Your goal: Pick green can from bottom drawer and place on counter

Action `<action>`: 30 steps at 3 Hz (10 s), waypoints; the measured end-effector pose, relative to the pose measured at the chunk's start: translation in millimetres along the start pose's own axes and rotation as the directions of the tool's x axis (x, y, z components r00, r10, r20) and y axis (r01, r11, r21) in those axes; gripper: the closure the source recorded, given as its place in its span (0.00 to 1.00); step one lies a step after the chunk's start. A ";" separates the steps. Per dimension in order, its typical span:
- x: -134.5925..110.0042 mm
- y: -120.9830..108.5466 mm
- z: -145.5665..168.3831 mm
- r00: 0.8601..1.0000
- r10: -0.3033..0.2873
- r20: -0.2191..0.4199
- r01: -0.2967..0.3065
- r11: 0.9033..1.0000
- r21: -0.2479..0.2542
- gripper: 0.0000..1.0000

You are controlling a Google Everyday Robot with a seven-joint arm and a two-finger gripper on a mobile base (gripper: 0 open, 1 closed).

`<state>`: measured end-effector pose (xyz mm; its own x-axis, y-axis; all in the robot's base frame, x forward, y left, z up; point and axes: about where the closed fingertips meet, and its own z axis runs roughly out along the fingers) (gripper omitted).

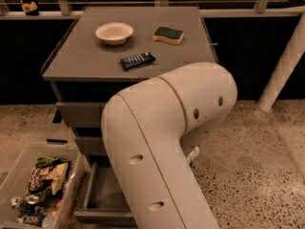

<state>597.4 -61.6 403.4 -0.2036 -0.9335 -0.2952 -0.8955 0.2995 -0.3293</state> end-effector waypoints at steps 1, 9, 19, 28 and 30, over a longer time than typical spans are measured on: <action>43.0 83.4 -15.4 0.997 -0.081 0.006 0.081 0.996 -0.035 1.00; 76.6 26.4 -263.0 0.964 -0.097 0.249 0.002 0.934 0.356 1.00; -203.5 -172.6 -312.6 0.826 -0.490 0.277 0.299 0.799 0.523 1.00; -200.4 -279.7 -421.3 0.838 -0.494 0.231 0.196 0.668 0.718 1.00; -193.4 -279.4 -389.3 0.846 -0.481 0.230 0.215 0.702 0.679 1.00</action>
Offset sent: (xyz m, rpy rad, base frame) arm -0.0519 -0.0022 -0.0220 -0.0115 0.0145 0.0641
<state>732.9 -41.5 901.6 0.3499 -0.8883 -0.2975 -0.4041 0.1434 -0.9034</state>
